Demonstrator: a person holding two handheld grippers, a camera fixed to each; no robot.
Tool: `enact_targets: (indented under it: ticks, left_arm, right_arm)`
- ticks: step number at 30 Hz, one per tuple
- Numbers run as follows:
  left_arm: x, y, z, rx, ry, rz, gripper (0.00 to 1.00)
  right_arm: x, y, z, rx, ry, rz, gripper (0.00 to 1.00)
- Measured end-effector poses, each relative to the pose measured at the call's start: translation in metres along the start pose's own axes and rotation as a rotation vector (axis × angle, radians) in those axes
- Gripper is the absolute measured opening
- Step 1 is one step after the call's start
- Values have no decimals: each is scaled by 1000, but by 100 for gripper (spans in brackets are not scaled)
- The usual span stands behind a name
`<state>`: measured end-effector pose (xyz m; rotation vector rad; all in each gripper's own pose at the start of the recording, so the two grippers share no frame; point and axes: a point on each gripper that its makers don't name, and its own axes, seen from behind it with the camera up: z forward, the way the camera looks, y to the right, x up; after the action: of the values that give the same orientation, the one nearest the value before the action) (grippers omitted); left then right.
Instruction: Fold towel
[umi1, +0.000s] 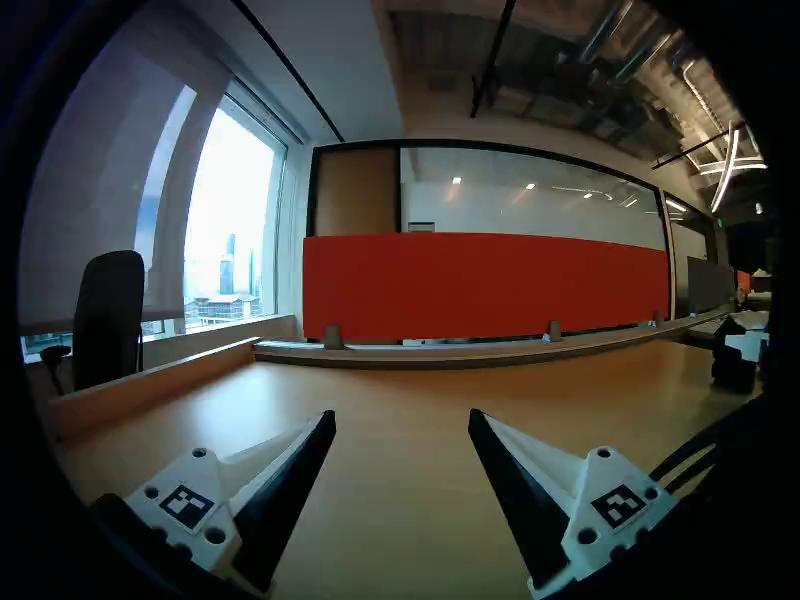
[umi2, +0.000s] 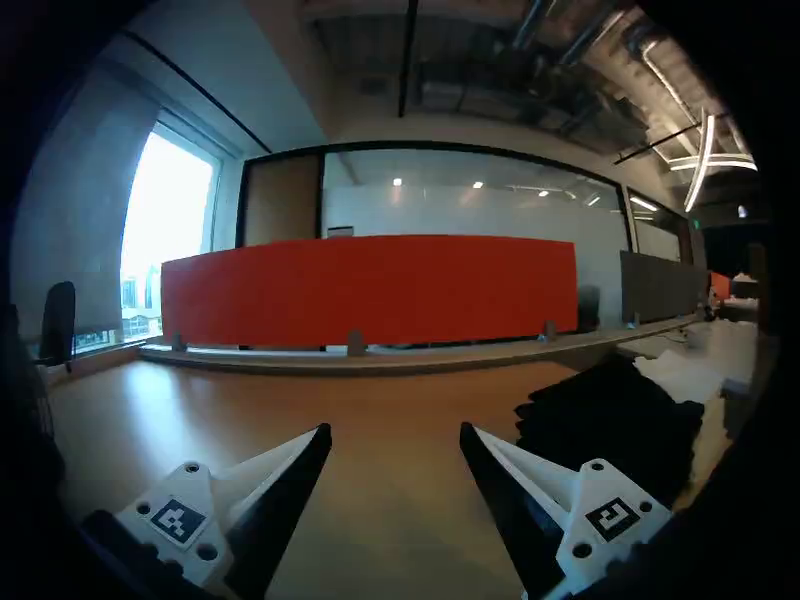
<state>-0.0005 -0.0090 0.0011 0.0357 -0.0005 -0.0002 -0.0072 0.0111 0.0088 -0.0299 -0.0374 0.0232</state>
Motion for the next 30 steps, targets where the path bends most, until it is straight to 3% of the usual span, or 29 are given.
enact_targets:
  ticks: [6, 30]
  left_arm:
    - [0, 0, 0, 0, 0, 0, 99]
    - [0, 0, 0, 0, 0, 0, 99]
  right_arm:
    - [-1, -7, -2, 11, 14, -28, 100]
    - [8, -11, -11, 18, 39, -25, 100]
